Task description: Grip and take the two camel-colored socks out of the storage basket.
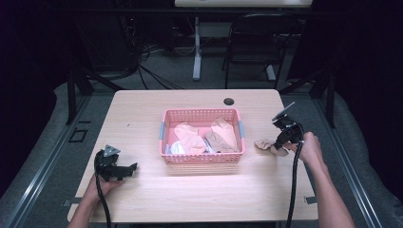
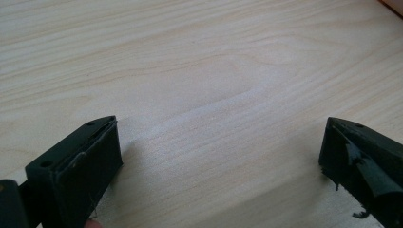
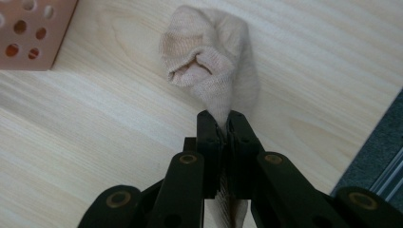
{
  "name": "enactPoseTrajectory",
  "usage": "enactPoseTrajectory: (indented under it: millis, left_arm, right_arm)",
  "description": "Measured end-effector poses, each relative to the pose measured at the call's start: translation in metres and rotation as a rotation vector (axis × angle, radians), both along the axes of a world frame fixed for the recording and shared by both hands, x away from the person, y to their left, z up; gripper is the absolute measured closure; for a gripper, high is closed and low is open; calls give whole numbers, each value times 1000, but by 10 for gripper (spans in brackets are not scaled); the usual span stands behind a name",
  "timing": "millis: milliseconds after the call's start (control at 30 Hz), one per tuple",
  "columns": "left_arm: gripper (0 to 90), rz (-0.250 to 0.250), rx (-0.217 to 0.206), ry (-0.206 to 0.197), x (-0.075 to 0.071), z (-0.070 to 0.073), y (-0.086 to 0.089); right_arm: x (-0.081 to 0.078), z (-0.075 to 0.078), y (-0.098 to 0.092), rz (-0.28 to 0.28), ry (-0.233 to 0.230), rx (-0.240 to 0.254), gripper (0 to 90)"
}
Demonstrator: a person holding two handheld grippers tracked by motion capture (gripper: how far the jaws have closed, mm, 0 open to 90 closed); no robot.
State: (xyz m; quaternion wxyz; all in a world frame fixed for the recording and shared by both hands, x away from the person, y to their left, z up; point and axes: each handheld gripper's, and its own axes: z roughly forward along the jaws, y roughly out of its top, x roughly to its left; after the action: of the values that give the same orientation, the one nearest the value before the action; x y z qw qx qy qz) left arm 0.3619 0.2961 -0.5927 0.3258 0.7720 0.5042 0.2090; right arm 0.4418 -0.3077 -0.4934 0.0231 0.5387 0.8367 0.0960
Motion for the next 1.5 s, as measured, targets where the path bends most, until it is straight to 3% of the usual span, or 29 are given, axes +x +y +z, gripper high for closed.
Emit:
enactPoseTrajectory:
  millis: [133,400,433,467,500,533,567,633,667,800,900,1000,1333,1400,1500]
  left_arm:
    - [0,1,-1,0,0,0,0]
    - [0,0,0,-1,0,0,0]
    - [0,-1,0,2,0,0,0]
    - [0,-1,0,2,0,0,0]
    - [0,1,0,0,0,0,0]
    - [0,1,0,0,0,0,0]
    - [0,0,0,0,0,0,0]
    - [0,0,0,0,0,0,0]
    - [0,0,0,0,0,0,0]
    - [0,1,0,0,0,0,0]
    - [0,2,0,1,0,0,0]
    - [0,1,0,1,0,0,0]
    - [0,1,1,1,0,0,0]
    - [0,-1,1,2,0,0,0]
    - [0,2,1,2,0,0,0]
  right_arm:
    - [-1,-13,-2,-11,18,5,854]
    - [-2,-12,-6,-11,20,21,830]
    - [-3,-11,-7,-19,20,25,769]
    - [-3,-11,-7,-19,20,25,769]
    - [-4,-10,-7,-18,14,24,689]
    - [-4,-10,-7,-18,14,24,689]
    - [-4,-6,-7,-14,14,15,570]
    - [-5,0,-7,-11,3,29,427]
    - [-5,0,-7,-11,3,29,427]
    - [-8,19,-7,-1,-28,58,154]
    - [-8,28,-6,3,-35,64,104]
    - [-7,45,-2,26,-44,55,0]
    - [5,76,14,45,-72,51,0]
    - [8,86,24,70,-75,36,0]
    - [11,95,33,96,-83,53,0]
